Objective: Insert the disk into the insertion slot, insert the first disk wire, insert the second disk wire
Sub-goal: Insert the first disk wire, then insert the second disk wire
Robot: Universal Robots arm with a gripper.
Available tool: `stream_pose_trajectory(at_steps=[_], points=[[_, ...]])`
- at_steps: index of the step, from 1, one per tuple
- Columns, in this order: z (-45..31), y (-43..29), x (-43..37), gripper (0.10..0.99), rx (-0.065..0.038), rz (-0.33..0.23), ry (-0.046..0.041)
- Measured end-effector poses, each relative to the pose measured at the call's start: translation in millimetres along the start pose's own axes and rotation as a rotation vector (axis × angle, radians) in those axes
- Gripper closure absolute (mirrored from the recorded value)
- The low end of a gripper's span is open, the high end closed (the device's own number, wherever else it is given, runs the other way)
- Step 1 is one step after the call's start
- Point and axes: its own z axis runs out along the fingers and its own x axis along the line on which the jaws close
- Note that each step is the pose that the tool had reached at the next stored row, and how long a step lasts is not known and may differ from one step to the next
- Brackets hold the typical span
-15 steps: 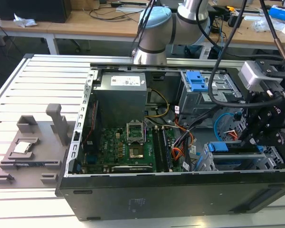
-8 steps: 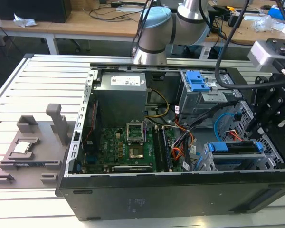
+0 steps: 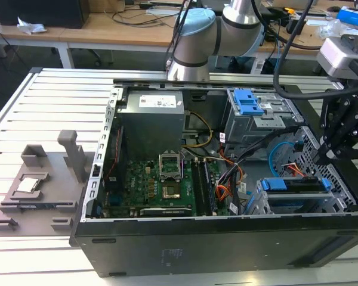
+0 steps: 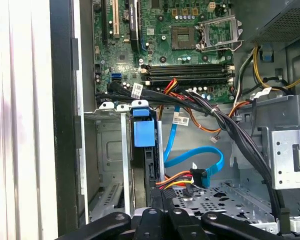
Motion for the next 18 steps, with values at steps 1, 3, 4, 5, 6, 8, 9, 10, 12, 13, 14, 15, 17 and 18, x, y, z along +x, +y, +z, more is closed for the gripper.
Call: stream_pose_trajectory(at_steps=[1,3,4,5,6,8,9,10,12,13,14,15,17,18], points=[[0.0,0.0,0.0,0.98,0.0,0.0,-0.0001],[-0.1,0.0,0.0,0.98,0.0,0.0,0.0],[-0.1,0.0,0.0,0.98,0.0,0.0,0.0],[-0.1,0.0,0.0,0.98,0.0,0.0,0.0],[-0.1,0.0,0.0,0.98,0.0,0.0,-0.0001],[-0.1,0.0,0.0,0.98,0.0,0.0,0.0],[-0.1,0.0,0.0,0.98,0.0,0.0,0.0],[-0.2,0.0,0.0,0.973,0.0,0.0,0.0],[-0.2,0.0,0.0,0.851,0.0,0.0,0.0],[-0.2,0.0,0.0,0.784,0.0,0.0,0.0],[-0.2,0.0,0.0,0.784,0.0,0.0,0.0],[-0.4,0.0,0.0,0.784,0.0,0.0,0.0001],[-2.6,0.1,-0.1,0.784,0.0,0.0,0.0004],[-6.2,0.3,-0.1,0.784,0.0,0.0,0.0]])
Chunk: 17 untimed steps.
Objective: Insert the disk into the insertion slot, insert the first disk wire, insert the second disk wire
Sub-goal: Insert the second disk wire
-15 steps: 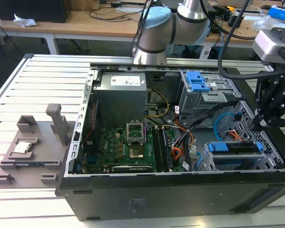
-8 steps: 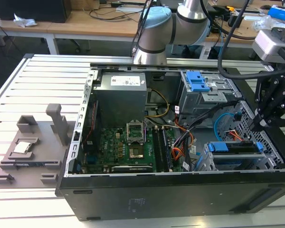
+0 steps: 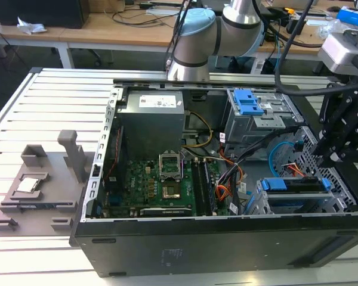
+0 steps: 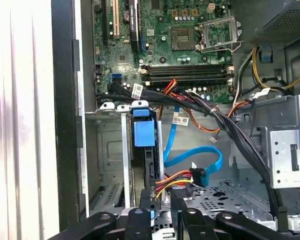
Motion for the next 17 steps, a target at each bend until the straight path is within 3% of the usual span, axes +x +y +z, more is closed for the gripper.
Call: stream_pose_trajectory(at_steps=[2,6,10,13,17], points=[[-8.6,0.5,-0.8,0.784,0.0,0.0,0.0],[-8.9,1.5,-9.8,0.784,0.0,0.0,0.0003],[-8.6,2.3,-26.9,0.784,0.0,-0.001,0.0032],[-8.4,3.2,-45.7,0.784,0.0,-0.002,0.0056],[-7.1,9.2,-43.8,0.784,0.0,-0.029,0.0075]])
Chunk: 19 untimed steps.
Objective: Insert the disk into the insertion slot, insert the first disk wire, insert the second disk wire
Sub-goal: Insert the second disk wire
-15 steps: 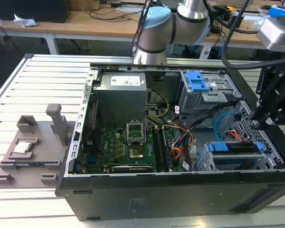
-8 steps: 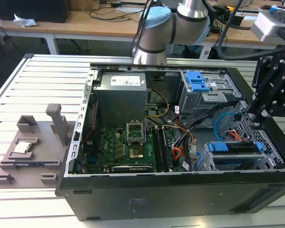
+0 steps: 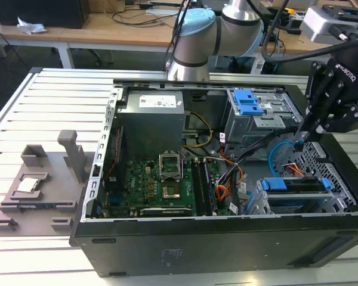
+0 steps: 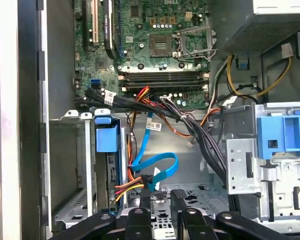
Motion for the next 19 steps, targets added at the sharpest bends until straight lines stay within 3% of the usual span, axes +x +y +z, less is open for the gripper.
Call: stream_pose_trajectory(at_steps=[2,4,9,10,13,19], points=[[1.3,0.1,0.1,0.784,-0.002,-0.051,0.0111],[2.6,3.3,0.2,0.784,-0.002,-0.078,0.0432],[10.6,6.0,0.2,0.784,-0.002,-0.139,0.0469],[12.5,6.3,0.2,0.784,-0.001,-0.174,0.0495],[15.4,10.0,0.4,0.784,-0.002,-0.227,0.067],[16.9,12.8,0.4,0.796,-0.002,-0.231,0.0724]])
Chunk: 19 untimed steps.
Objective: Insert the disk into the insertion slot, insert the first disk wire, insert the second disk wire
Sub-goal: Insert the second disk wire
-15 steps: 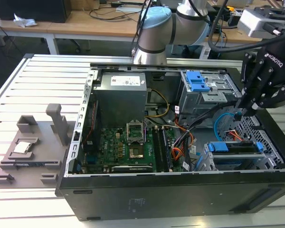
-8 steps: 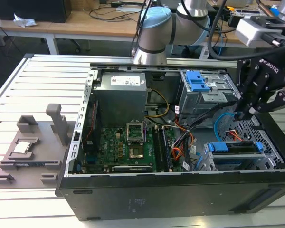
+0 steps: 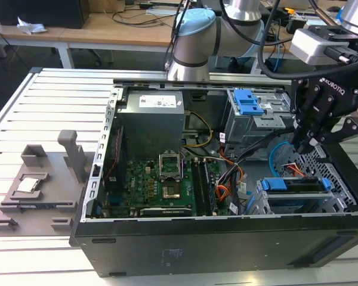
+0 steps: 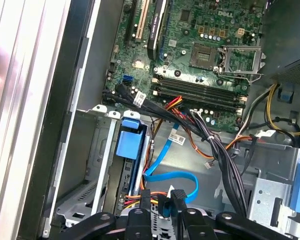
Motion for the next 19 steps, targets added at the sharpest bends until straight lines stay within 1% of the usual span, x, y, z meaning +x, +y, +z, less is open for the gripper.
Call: stream_pose_trajectory(at_steps=[1,2,3,4,10,12,13,16,18,19], points=[[0.0,0.0,0.0,0.796,0.0,0.0,0.0],[0.0,0.0,0.0,0.863,0.0,0.0,0.0],[0.0,0.0,0.0,0.863,0.0,0.0,0.0],[0.0,0.0,0.0,0.922,0.0,0.0,0.0001],[0.1,0.2,0.9,0.925,0.0,0.0,0.0001],[0.4,1.2,5.7,0.925,0.0,0.0,0.0001],[0.9,2.6,12.4,0.925,0.0,0.0,0.0001],[2.0,4.8,21.8,0.925,0.0,0.0,0.0],[2.3,4.8,21.9,0.925,0.0,0.005,-0.0002],[2.4,4.8,22.0,0.925,-0.001,0.016,-0.0008]])
